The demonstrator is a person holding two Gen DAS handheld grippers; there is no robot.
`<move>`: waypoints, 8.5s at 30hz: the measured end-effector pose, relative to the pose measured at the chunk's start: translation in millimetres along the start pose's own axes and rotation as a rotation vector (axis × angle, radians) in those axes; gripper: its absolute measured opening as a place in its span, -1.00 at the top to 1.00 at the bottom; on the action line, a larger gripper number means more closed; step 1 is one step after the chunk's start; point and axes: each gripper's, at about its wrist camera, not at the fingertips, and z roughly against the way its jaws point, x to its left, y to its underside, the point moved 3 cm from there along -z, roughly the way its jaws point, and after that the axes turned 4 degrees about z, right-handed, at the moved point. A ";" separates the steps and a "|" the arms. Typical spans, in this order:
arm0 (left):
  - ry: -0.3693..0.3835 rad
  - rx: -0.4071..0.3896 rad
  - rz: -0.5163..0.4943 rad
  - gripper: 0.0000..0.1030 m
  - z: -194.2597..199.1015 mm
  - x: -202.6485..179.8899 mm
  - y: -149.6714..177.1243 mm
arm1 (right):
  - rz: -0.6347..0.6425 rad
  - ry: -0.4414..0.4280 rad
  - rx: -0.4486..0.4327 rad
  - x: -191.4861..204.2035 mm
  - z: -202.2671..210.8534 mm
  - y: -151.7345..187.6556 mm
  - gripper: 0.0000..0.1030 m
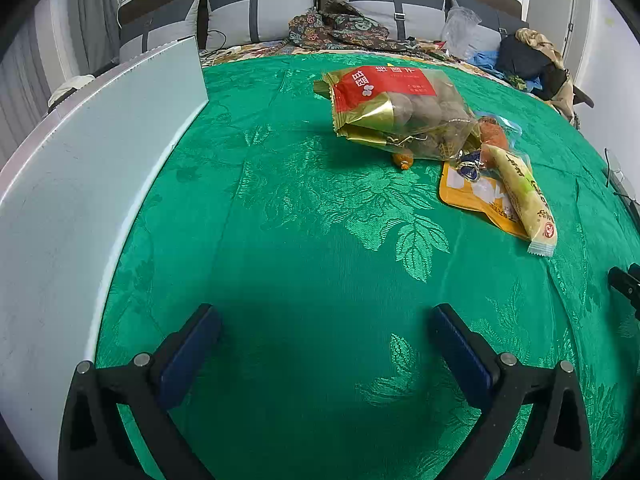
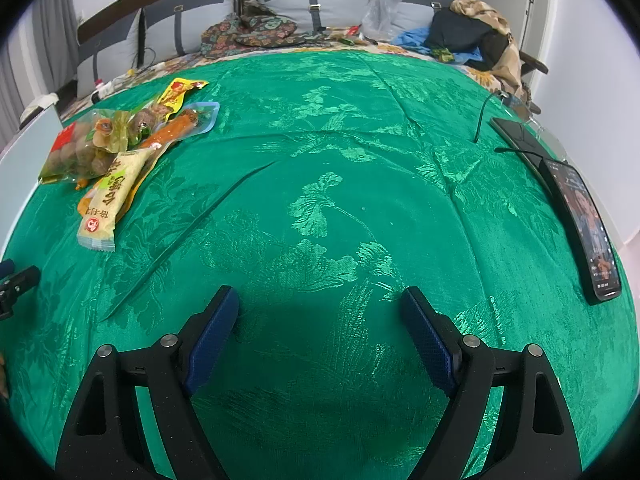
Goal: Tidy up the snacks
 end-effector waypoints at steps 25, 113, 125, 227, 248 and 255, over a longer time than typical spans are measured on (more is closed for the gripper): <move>0.000 0.000 0.001 -1.00 -0.1 0.4 0.1 | -0.001 0.000 0.001 0.1 -0.1 -0.1 -0.68; 0.006 0.023 0.011 -1.00 6.8 31.5 5.6 | -0.004 0.002 0.002 1.8 -0.8 -0.2 -0.69; -0.013 0.007 0.024 -1.00 5.9 33.5 6.1 | -0.004 0.002 0.002 1.6 -1.5 -0.1 -0.69; -0.024 0.020 0.029 -1.00 -6.1 14.3 -10.4 | 0.045 -0.029 -0.017 25.3 9.5 7.2 -0.60; -0.020 -0.004 0.032 -1.00 -8.4 15.6 -12.8 | 0.044 -0.030 -0.018 25.1 9.5 7.3 -0.60; -0.021 -0.004 0.032 -1.00 -8.8 15.9 -13.1 | 0.044 -0.030 -0.019 25.1 9.5 7.2 -0.61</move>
